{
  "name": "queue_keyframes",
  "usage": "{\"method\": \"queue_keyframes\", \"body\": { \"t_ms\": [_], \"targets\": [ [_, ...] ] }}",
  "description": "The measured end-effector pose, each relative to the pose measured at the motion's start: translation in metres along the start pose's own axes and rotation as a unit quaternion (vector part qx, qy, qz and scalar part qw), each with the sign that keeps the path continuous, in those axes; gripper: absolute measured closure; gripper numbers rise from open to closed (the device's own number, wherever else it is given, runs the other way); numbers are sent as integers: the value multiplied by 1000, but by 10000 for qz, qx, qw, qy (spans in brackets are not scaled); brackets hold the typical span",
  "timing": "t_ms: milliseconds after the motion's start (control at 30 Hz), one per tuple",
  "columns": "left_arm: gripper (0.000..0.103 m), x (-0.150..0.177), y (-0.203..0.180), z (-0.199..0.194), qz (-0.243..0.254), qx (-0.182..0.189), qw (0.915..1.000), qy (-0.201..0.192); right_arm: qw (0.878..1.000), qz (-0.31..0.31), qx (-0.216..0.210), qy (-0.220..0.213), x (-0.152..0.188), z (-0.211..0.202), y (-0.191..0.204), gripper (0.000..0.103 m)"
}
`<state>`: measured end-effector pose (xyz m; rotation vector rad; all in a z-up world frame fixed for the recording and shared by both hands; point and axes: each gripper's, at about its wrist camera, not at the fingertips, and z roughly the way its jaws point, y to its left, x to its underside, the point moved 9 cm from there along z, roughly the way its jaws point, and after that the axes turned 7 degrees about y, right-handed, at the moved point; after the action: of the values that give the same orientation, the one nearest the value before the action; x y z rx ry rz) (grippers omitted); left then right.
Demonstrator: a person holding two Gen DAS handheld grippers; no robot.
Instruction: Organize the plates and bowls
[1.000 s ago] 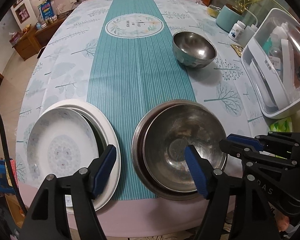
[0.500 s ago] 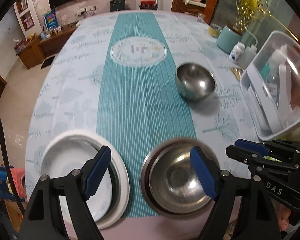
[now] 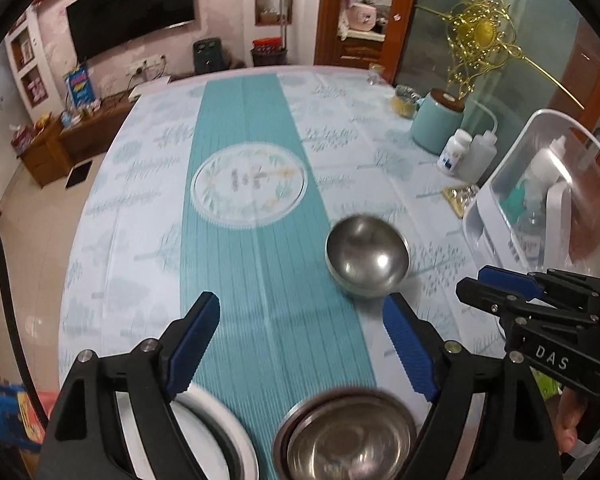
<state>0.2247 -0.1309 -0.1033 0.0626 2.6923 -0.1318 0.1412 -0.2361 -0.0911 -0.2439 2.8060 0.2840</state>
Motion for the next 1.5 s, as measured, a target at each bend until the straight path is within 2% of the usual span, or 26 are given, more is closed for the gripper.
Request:
{"method": "queue_keyframes", "body": {
  "t_ms": [67, 200, 433, 667, 833, 933, 1000, 1033, 1067, 1133, 1200, 1267, 1500],
  "targets": [
    [16, -14, -4, 5, 81, -15, 10000, -49, 9999, 122, 40, -63, -12, 0, -8, 73],
    [15, -35, -9, 25, 196, 7, 9998, 0, 9992, 387, 51, -74, -31, 10, -24, 73],
    [15, -49, -14, 91, 228, 245, 9979, 546, 9964, 806, 33, 280, -45, 53, -44, 72],
    [16, -41, -23, 152, 286, 441, 9924, 1110, 9902, 1187, -96, 726, -44, 98, -60, 73],
    [26, -35, -28, 176, 250, 656, 9879, 1383, 9852, 1371, -216, 1011, -40, 123, -67, 73],
    [39, -31, -30, 186, 194, 815, 9843, 1553, 9831, 1409, -289, 1129, -37, 131, -67, 73],
    [54, -27, -30, 192, 117, 933, 9811, 1691, 9825, 1425, -273, 1169, -36, 135, -68, 73],
    [59, -25, -31, 196, 62, 1013, 9789, 1774, 9822, 1433, -270, 1185, -36, 136, -69, 73],
    [67, -23, -31, 199, 25, 1065, 9773, 1833, 9818, 1443, -289, 1204, -36, 138, -69, 76],
    [75, -21, -31, 204, -55, 1144, 9746, 1926, 9809, 1448, -324, 1261, -36, 141, -69, 85],
    [88, -18, -31, 206, -98, 1214, 9726, 1980, 9800, 1456, -369, 1309, -35, 143, -69, 88],
    [91, -17, -31, 208, -125, 1221, 9724, 1983, 9795, 1456, -418, 1330, -34, 145, -67, 93],
    [91, -12, -29, 204, -188, 1232, 9719, 1995, 9799, 1414, -433, 1341, -33, 143, -64, 94]
  ]
}}
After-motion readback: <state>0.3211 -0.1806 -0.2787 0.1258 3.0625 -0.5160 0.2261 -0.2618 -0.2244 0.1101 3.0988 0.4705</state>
